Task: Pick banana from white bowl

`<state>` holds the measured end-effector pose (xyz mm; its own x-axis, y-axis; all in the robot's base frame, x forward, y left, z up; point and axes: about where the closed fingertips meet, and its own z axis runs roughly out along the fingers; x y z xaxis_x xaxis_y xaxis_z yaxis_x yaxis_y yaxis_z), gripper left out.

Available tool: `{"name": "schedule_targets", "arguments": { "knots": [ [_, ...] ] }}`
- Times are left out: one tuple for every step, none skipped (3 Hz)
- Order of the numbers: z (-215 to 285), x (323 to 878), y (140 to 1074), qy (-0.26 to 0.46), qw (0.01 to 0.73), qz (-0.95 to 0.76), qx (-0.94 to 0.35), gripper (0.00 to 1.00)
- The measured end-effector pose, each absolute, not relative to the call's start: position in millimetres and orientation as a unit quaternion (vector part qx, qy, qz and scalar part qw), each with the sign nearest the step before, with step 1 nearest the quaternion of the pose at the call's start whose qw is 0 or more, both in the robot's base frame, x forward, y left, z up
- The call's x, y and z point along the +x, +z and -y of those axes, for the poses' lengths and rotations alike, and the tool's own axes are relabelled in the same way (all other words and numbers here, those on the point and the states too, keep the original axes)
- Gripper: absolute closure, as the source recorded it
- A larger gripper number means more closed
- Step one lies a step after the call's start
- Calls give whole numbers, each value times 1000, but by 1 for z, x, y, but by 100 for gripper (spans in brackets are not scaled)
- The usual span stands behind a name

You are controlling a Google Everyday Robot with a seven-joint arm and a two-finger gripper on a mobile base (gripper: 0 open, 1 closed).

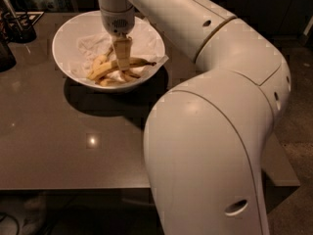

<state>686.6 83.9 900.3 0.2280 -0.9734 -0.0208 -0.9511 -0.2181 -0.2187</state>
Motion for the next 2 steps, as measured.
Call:
{"name": "schedule_targets", "arguments": {
  "knots": [
    [-90, 686, 881, -44, 79, -616, -782, 38],
    [-92, 685, 874, -32, 75, -618, -782, 39]
  ]
}}
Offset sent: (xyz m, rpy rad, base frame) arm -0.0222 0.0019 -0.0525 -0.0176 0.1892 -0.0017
